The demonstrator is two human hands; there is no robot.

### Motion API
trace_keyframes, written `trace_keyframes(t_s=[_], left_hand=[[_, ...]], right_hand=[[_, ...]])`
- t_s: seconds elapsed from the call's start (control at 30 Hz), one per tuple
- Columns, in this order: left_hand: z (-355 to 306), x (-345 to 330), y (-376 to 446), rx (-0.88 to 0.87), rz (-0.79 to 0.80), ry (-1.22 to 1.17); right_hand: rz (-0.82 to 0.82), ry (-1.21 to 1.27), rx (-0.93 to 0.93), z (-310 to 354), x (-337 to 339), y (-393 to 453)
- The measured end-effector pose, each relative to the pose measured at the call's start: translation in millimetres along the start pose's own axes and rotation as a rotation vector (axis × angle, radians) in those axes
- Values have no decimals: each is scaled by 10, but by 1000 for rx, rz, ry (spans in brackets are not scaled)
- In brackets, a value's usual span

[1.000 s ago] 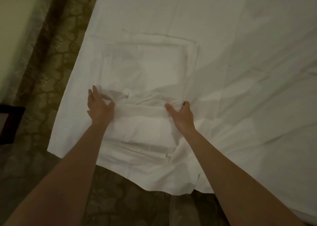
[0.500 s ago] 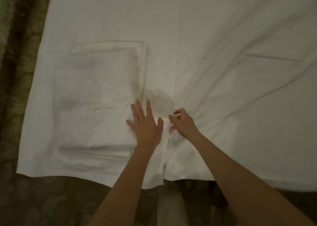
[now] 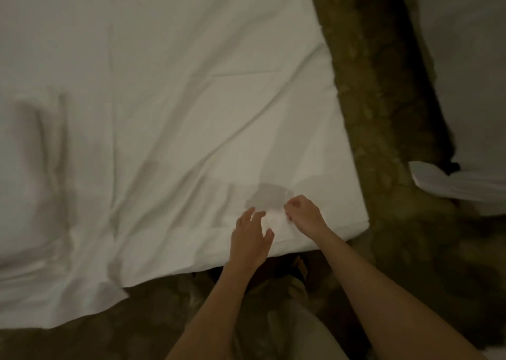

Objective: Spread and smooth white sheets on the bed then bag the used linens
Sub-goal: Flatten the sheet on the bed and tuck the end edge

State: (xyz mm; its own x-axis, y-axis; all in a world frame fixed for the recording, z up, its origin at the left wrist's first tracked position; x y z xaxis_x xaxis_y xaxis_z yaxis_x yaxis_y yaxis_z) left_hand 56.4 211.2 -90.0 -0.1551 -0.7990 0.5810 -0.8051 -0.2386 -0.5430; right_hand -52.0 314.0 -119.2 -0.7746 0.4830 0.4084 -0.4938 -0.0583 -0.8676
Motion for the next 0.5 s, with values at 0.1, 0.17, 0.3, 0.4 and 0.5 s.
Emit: trace_keyframes(t_s=[0.1, 0.17, 0.3, 0.4, 0.5], left_hand=[[-264, -401, 56, 5, -10, -10], [-269, -543, 83, 164, -18, -141], [-55, -924, -65, 700, -123, -1094], [-16, -1072, -136, 856, -237, -1530], [52, -1060, -133, 842, -521, -1766]], right_hand=[[-57, -9, -44, -446, 386, 101], [-45, 10, -118, -679, 512, 142], [64, 298, -324, -1023, 502, 163], [169, 612, -451, -1091, 389, 116], [226, 976, -517, -1074, 275, 81]])
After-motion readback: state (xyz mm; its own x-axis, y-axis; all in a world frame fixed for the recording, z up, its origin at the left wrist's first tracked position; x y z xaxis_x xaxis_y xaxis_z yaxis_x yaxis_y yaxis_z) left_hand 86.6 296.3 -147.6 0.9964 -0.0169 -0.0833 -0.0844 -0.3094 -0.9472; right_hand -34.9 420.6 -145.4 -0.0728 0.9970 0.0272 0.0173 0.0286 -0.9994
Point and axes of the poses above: each hand's wrist, its own y-axis towards the middle knuckle, its own x-axis out of the back of the hand, z = x × y, the point moved 8 cm from there along y, towards the middle knuckle, and after that the axes turned 12 degrees about -x, right-handed, at the moved point
